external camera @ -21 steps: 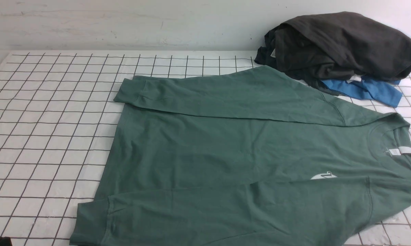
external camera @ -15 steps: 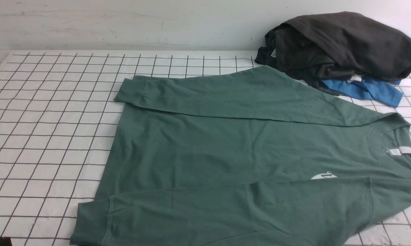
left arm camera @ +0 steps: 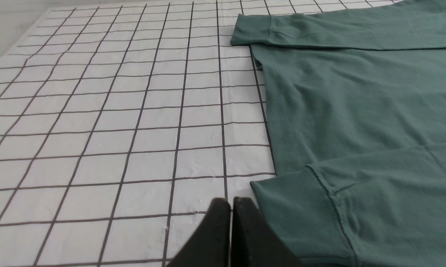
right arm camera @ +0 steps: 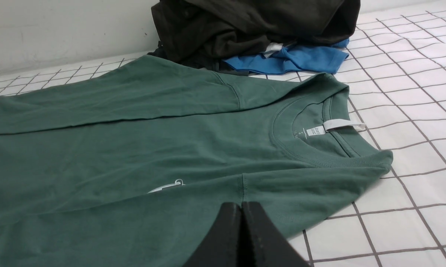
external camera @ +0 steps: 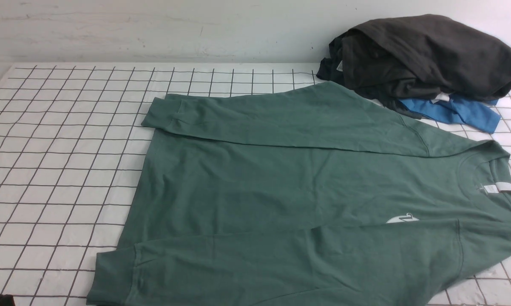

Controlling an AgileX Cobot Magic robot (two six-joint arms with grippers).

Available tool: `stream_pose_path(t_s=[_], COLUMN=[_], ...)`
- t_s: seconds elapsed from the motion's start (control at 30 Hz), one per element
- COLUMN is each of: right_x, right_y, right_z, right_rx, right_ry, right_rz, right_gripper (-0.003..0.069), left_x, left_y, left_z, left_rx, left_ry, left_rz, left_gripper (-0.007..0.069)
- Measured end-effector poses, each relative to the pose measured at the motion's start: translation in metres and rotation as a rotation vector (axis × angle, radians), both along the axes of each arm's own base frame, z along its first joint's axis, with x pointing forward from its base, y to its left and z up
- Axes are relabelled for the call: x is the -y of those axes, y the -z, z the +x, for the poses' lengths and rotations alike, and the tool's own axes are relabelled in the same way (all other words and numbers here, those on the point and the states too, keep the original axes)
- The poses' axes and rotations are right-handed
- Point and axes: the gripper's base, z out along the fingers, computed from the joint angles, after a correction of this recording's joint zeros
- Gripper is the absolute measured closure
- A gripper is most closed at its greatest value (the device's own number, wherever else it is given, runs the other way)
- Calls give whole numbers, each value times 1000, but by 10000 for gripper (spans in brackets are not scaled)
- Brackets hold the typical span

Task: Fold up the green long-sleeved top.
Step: Use the left arm to clamp the cuff closest to it

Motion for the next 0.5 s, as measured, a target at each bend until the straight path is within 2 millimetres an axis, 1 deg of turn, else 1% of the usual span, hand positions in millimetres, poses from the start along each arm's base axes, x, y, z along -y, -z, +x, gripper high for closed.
stream_pose_path(t_s=[0.3,0.4,0.5], right_x=[0,0,1], right_y=[-1,-3,-15], right_z=[0,1,2], right_rx=[7,49,172], right_ry=[0,2,4], right_rz=[-5,-10,-29], right_gripper=[673,673,673], left_x=[-1,-1,-2], left_y=[-3,-7,-19], left_z=[1,2,4], left_rx=[46,97,229], left_ry=[-6,-9,-16], left_rz=[34,31,24], left_gripper=[631,631,631])
